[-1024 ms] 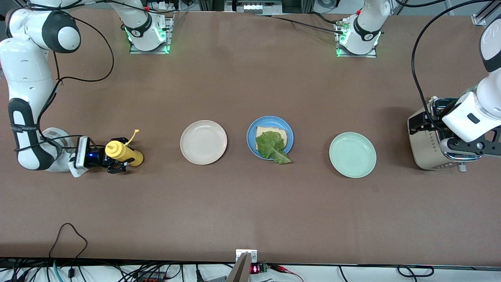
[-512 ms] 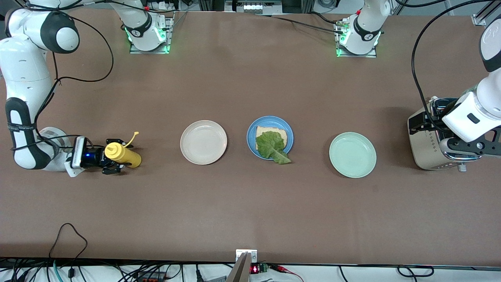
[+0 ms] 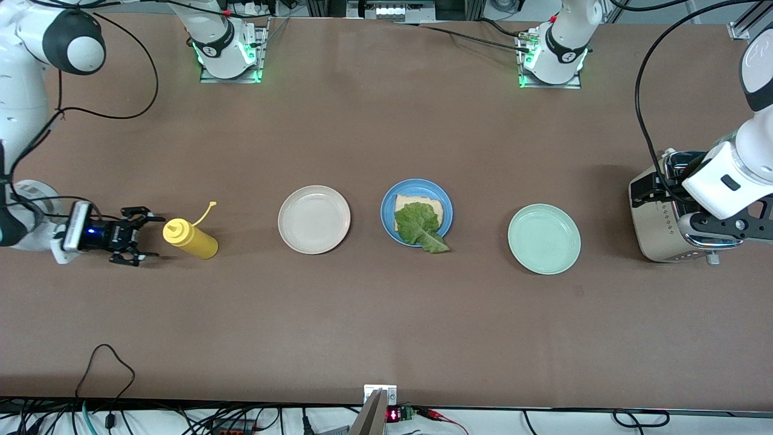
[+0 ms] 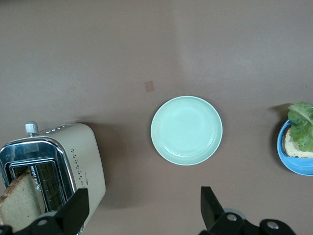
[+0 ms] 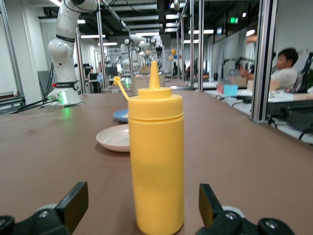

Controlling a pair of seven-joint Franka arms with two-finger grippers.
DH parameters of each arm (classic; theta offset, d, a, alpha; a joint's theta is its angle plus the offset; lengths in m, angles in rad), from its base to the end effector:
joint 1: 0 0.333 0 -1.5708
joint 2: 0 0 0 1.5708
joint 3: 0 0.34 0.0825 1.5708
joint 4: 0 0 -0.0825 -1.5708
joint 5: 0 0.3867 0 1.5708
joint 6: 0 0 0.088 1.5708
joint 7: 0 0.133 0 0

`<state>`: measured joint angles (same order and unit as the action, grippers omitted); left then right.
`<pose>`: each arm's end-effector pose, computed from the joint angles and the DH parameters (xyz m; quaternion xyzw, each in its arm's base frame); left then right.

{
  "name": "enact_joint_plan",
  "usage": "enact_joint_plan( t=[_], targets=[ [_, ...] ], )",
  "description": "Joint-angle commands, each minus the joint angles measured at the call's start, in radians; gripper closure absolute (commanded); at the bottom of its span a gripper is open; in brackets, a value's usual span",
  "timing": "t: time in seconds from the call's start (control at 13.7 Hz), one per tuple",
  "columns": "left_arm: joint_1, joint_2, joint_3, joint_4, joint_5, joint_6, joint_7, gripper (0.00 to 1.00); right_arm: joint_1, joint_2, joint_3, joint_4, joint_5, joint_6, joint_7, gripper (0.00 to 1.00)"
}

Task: Make sandwich in blue plate with both arms
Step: 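Release the mustard bottle and withdraw the right gripper to rest, then reach the left gripper into the toaster and grasp the second bread slice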

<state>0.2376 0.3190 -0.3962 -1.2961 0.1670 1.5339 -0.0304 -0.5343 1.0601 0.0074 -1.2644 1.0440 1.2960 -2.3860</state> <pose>0.6474 -0.0396 0.5680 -0.9977 0.0561 0.0268 0.0252 0.6351 -0.2190 0.1346 -0.5452 -0.5326 -0.4359 0.4787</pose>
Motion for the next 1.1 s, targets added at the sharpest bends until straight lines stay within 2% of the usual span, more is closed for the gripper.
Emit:
enact_joint_plan(
  t=[0.0,0.29,0.44,0.59,0.8,0.95,1.02],
  targets=[
    [0.014,-0.006,-0.001,0.009,-0.026,-0.024,-0.003,0.00,0.010,-0.168,-0.004,-0.018,-0.138,0.034,0.160,0.00],
    [0.039,-0.001,-0.001,0.003,-0.049,-0.038,0.001,0.00,0.043,-0.360,-0.004,-0.018,-0.398,0.169,0.411,0.00],
    [0.040,0.003,-0.001,0.009,-0.053,-0.119,0.001,0.00,0.075,-0.451,-0.004,-0.021,-0.545,0.190,0.580,0.00],
    [0.051,0.014,0.002,0.005,-0.044,-0.135,0.003,0.00,0.109,-0.523,-0.004,-0.024,-0.681,0.209,0.770,0.00],
    [0.072,0.020,0.003,-0.003,-0.035,-0.135,0.003,0.00,0.223,-0.624,-0.004,-0.029,-0.884,0.221,1.083,0.00],
    [0.084,0.026,0.007,-0.009,-0.014,-0.135,0.004,0.00,0.299,-0.661,-0.004,-0.038,-0.962,0.224,1.278,0.00],
    [0.107,0.032,0.005,-0.023,0.046,-0.127,0.013,0.00,0.335,-0.676,-0.004,-0.041,-0.989,0.223,1.391,0.00]
  ],
)
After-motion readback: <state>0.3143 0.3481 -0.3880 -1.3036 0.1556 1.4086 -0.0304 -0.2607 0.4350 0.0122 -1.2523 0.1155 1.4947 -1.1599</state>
